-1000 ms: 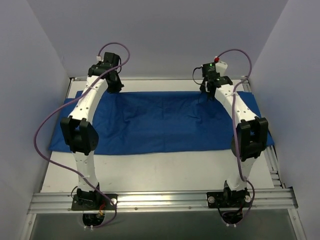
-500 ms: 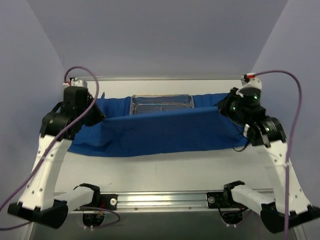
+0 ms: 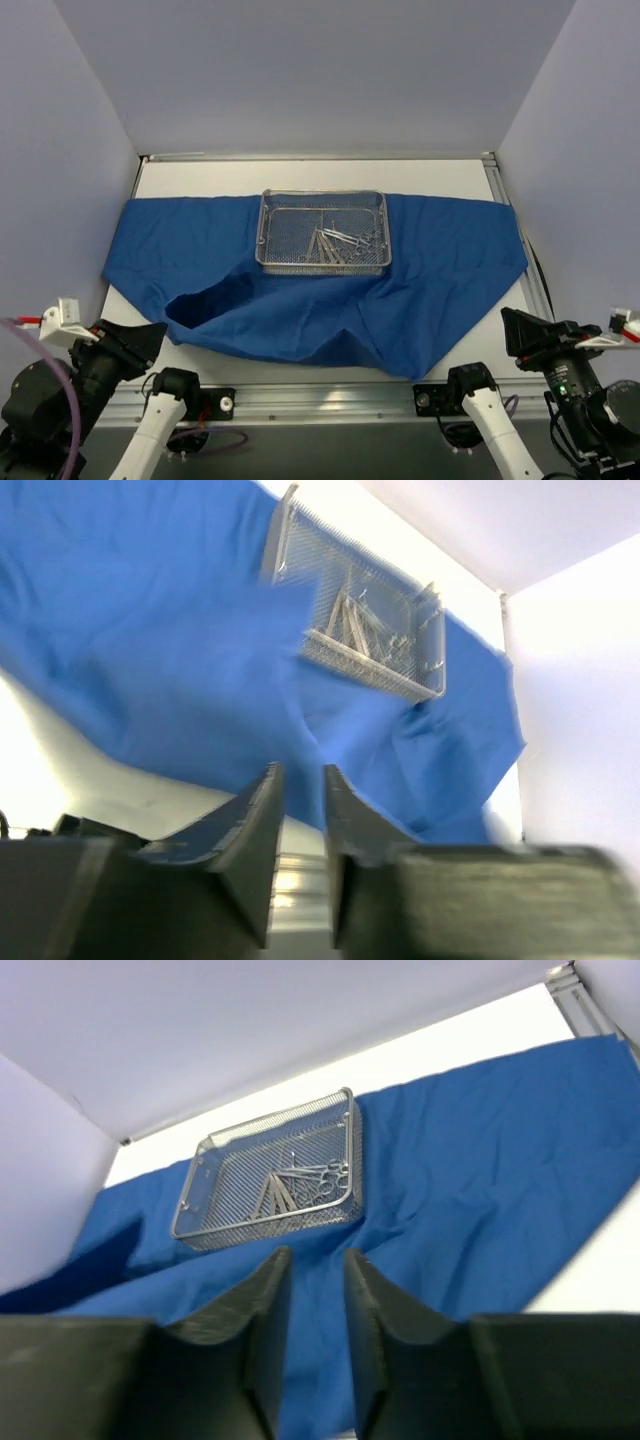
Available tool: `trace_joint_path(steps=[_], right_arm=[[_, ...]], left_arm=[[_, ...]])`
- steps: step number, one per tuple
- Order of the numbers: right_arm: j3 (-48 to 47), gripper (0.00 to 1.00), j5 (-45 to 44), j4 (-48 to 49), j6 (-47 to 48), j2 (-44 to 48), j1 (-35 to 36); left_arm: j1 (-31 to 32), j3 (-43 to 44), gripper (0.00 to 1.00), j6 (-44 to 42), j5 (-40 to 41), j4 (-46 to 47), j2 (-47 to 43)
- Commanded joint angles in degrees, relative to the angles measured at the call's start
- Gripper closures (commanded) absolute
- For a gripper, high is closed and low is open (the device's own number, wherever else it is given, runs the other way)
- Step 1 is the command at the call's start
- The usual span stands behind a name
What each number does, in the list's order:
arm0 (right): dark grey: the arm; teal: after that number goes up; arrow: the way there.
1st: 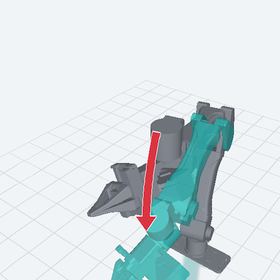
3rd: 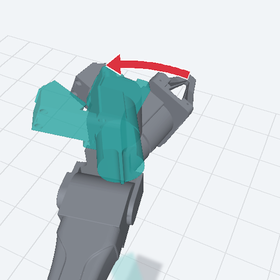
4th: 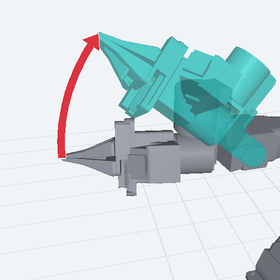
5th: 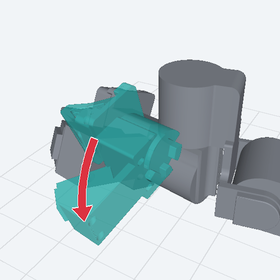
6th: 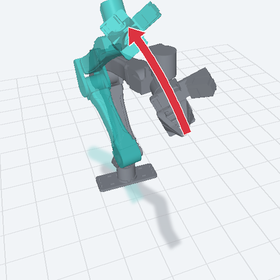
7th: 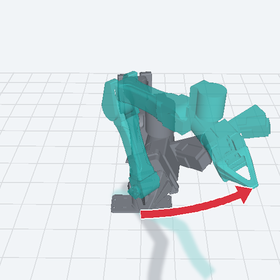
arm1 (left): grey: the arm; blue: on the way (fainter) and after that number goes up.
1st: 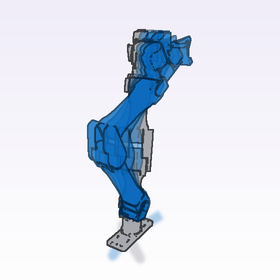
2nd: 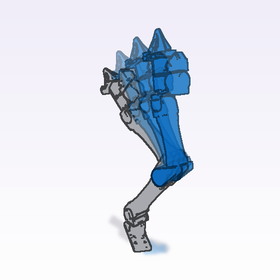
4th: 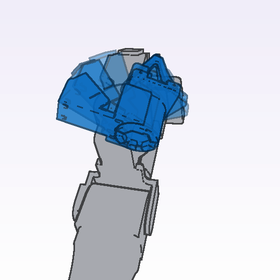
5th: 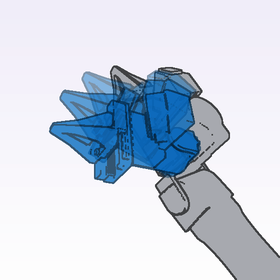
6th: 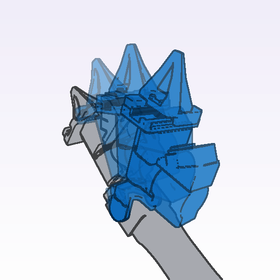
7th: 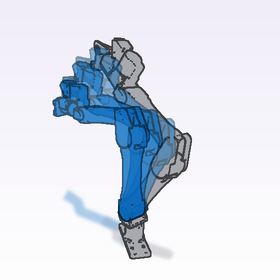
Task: Open and lay out the surgical kit
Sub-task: Open the surgical kit at the center of the board.
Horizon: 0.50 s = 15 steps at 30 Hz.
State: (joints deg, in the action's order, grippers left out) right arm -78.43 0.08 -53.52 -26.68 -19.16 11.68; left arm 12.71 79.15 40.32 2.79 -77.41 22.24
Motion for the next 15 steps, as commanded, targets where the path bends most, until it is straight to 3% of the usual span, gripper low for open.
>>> trace_joint_path(steps=[1,2,3,6,11,15], right_arm=[[-0.93,0.74,-5.0,-4.66,2.77,3.94,-0.26],[-0.93,0.73,-4.91,-4.67,2.86,5.69,-0.26],[-0.93,0.71,-4.91,-4.58,2.68,6.23,-0.17],[0.38,0.63,-3.07,-2.91,2.51,6.24,-0.26],[5.64,0.47,1.15,2.0,2.24,2.03,-0.43],[9.42,0.4,0.63,5.6,1.45,-4.91,-0.52]], left_arm=[[-0.41,0.74,0.65,3.71,0.56,-13.73,-6.05],[-0.49,1.0,0.63,4.24,0.64,-14.17,-7.29],[-0.58,1.18,0.53,5.38,0.73,-14.78,-9.3],[-0.49,1.44,0.37,7.05,0.64,-15.23,-11.86],[-0.58,0.04,0.27,6.8,1.25,-12.16,-10.38],[-0.58,-5.57,0.14,3.56,1.08,-7.6,-2.58]])
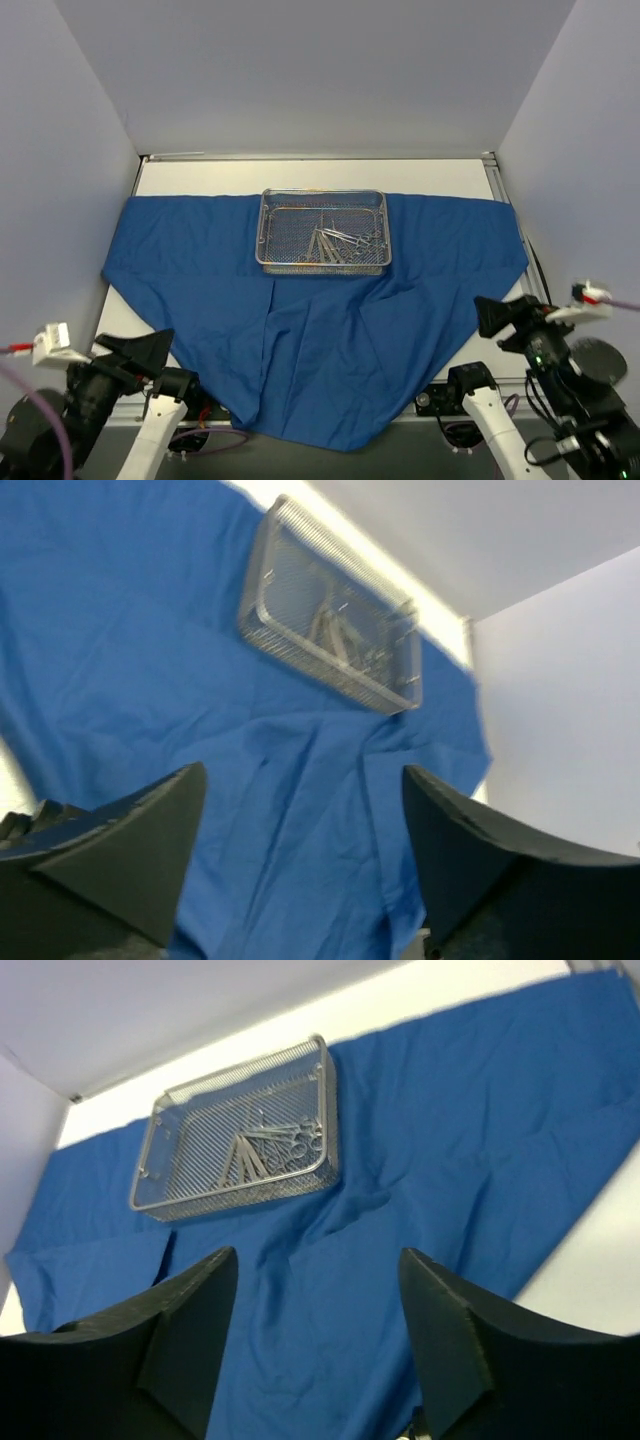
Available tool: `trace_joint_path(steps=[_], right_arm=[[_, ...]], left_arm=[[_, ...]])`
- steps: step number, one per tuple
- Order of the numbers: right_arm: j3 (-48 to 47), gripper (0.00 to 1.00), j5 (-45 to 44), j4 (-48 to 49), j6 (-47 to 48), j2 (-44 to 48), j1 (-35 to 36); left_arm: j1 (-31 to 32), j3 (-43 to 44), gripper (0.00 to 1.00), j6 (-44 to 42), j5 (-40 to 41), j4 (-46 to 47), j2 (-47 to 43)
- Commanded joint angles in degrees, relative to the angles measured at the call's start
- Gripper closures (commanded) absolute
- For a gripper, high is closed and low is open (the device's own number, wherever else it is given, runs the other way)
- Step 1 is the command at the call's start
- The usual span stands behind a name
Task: Open and lay out the surgical kit
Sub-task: Open the surgical kit at the center of the board, then move the surgical kit at the center of the board.
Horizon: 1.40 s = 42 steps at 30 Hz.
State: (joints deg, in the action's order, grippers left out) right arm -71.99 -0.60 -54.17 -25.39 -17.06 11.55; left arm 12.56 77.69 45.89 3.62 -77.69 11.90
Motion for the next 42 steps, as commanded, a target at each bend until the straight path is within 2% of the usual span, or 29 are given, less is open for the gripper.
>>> trace_joint_path(steps=[1,4,7,10,13,17,23,28,31,42], right_arm=[[3.86,0.37,1.3,6.88,-0.45,-10.76,-0.39],[7.55,0.36,0.6,11.01,-1.77,-18.67,-0.3],[11.07,0.35,-6.06,16.45,-3.88,-26.49,-0.3],[13.18,0.34,-10.37,22.95,-4.67,-35.63,-0.39],[13.1,0.34,-12.66,29.46,-5.38,-45.21,-0.65],[11.79,0.35,-14.34,37.37,-5.37,-56.48,-1.35],[6.34,0.35,-14.16,44.15,-3.0,-73.71,-2.76],[2.91,0.34,-13.29,46.96,-2.56,-83.9,-4.86],[2.82,0.34,-13.2,47.32,-2.83,-86.99,-5.92],[5.63,0.29,-12.5,48.02,-0.98,-92.0,-9.09]], left_arm=[[-0.34,-5.52,0.09,-2.47,0.25,-6.08,9.7],[-0.34,-10.52,0.06,-4.31,-1.15,0.94,17.7],[-0.43,-13.78,0.05,-5.63,-1.6,10.08,26.13],[-0.43,-14.15,0.06,-8.09,1.64,18.17,36.58],[-0.52,-11.87,0.1,-10.9,5.85,24.76,48.36],[-2.53,-7.05,0.1,-14.32,5.44,34.68,65.39],[-5.35,2.89,0.11,-18.63,4.39,39.19,85.79],[-5.79,11.51,0.13,-21.45,5.61,38.59,96.01],[-6.14,14.58,0.13,-22.59,5.35,38.23,100.76],[-6.23,15.21,0.14,-24.18,6.4,37.7,108.77]])
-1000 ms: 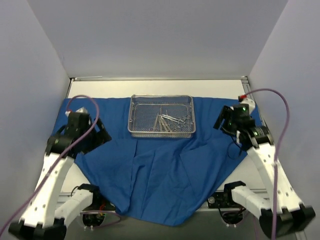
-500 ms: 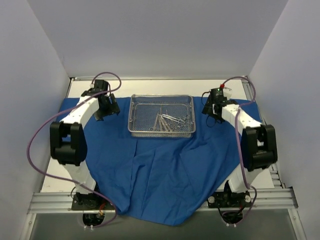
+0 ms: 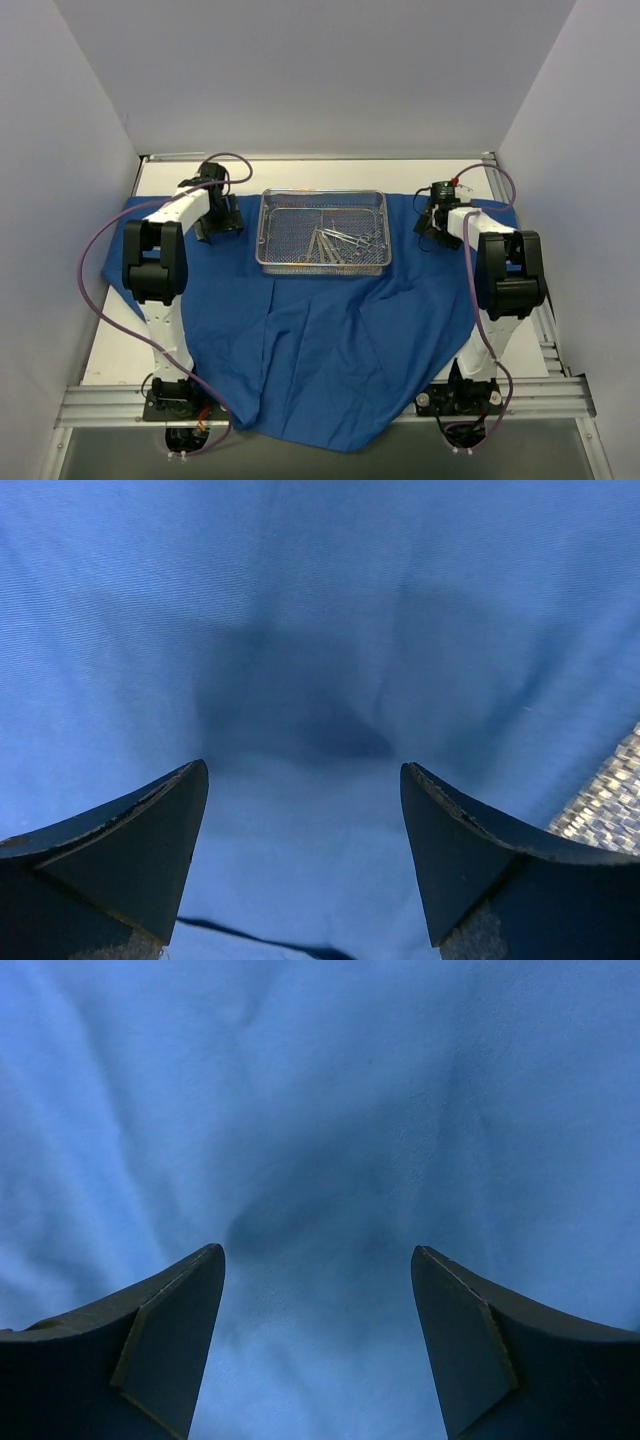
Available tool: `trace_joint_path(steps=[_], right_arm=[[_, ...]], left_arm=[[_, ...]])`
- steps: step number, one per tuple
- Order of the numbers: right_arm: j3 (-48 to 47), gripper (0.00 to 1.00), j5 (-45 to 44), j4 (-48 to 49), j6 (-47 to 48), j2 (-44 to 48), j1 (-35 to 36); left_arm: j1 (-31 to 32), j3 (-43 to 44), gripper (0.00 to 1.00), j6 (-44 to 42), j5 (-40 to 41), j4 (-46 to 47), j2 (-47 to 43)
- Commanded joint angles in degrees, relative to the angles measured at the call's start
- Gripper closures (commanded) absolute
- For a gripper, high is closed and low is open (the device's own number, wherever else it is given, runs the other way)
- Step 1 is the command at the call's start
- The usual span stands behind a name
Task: Open and lay out the surgical kit
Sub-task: Move the surgical kit at the center of the board.
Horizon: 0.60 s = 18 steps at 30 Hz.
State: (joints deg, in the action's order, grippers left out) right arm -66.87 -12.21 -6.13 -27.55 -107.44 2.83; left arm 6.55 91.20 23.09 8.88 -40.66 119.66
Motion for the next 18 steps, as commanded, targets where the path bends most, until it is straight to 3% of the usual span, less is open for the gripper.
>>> trace_joint_path(steps=[1,6,9,13,15,18], right_arm=[[0.34,0.28,-0.98,-0.2,1.18,-2.16,-0.37],[0.34,0.28,-0.1,-0.55,1.36,-5.58,-0.54],[0.6,0.3,0.08,-1.07,1.27,-6.99,-0.63],[0.86,0.38,0.6,-1.6,1.62,-8.05,-0.9],[0.95,0.42,0.95,-1.78,1.8,-8.31,-0.98],[0.87,0.59,1.31,-2.04,1.89,-8.49,-1.34]], left_arm=[[-0.22,1.7,0.14,-1.47,1.4,0.15,1.37],[0.13,1.7,0.15,-1.73,2.89,-1.08,3.91],[0.31,2.05,0.23,-1.82,3.59,-1.61,5.15],[0.31,2.75,0.38,-1.82,3.68,-2.67,6.29],[0.49,3.02,0.53,-2.44,3.51,-3.01,6.55],[0.57,3.9,0.67,-2.52,3.6,-3.98,6.99]])
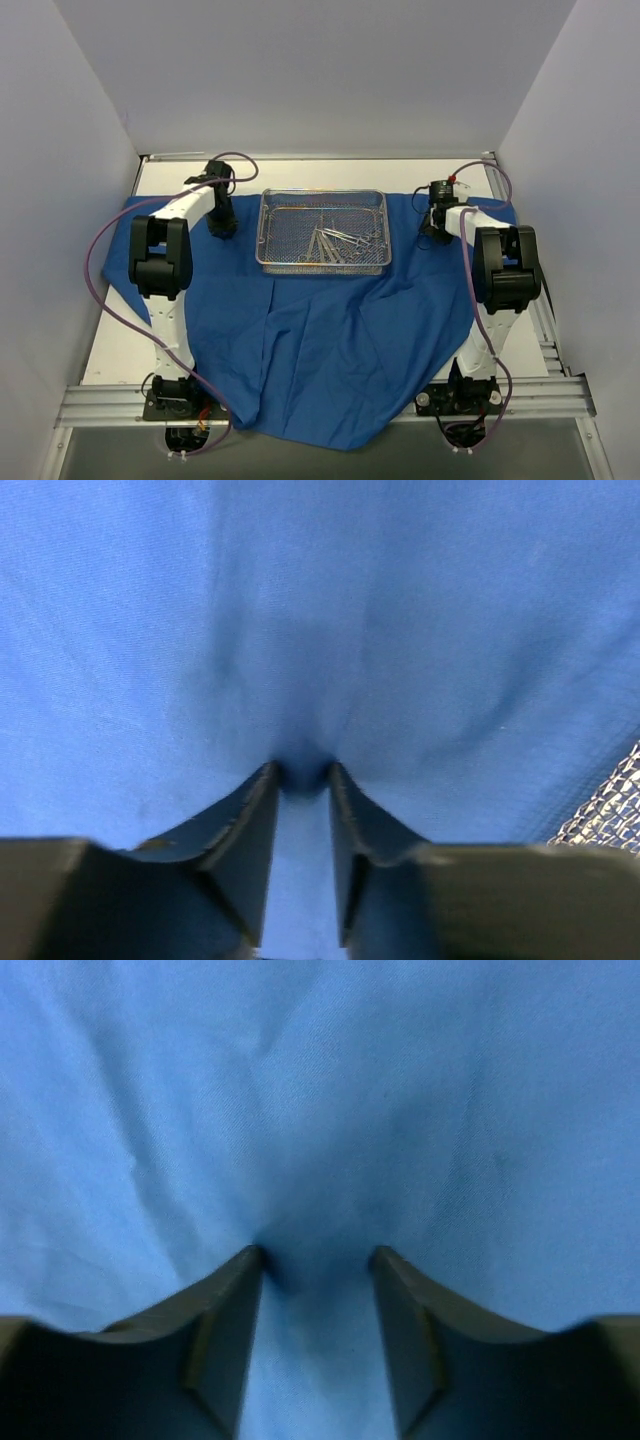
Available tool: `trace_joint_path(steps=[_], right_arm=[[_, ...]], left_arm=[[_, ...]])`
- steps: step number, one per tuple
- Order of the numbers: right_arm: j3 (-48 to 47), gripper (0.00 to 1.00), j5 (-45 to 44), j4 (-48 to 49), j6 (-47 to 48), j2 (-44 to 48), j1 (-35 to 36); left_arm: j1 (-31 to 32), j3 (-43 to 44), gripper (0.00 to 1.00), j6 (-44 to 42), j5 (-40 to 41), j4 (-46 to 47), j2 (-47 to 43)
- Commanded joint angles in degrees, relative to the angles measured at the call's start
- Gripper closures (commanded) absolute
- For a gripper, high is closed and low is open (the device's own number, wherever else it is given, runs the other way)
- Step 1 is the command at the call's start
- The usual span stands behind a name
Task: Open and lay out the surgical kit
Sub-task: Move the surgical kit at the center of the board.
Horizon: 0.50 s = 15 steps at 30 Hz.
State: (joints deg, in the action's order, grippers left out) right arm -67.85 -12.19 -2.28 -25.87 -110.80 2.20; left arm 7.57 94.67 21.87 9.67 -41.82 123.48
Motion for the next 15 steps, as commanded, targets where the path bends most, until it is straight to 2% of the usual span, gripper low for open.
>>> trace_joint_path(steps=[1,3,6,7,10,15], right_arm=[[1.76,0.63,1.46,-5.89,0.29,-5.21,-0.79],[1.59,0.74,1.55,-5.89,0.38,-5.47,-0.97],[0.8,0.83,1.9,-6.24,0.56,-6.18,-1.32],[0.62,0.89,2.08,-6.33,0.73,-6.27,-1.32],[-0.34,1.0,2.08,-6.59,0.91,-6.79,-1.4],[-3.85,1.0,1.9,-7.73,1.26,-8.28,-1.76]], left_arm=[[-0.54,0.6,0.7,-1.3,2.72,-3.0,3.26],[-0.45,1.13,0.83,-1.39,2.72,-3.35,3.61],[-0.45,2.27,0.93,-1.65,2.46,-3.88,4.31],[-0.54,2.53,0.97,-1.74,2.46,-4.14,4.4],[-0.46,4.02,0.98,-2.09,2.19,-4.67,5.28],[-0.72,7.97,0.98,-2.79,2.1,-6.16,7.82]])
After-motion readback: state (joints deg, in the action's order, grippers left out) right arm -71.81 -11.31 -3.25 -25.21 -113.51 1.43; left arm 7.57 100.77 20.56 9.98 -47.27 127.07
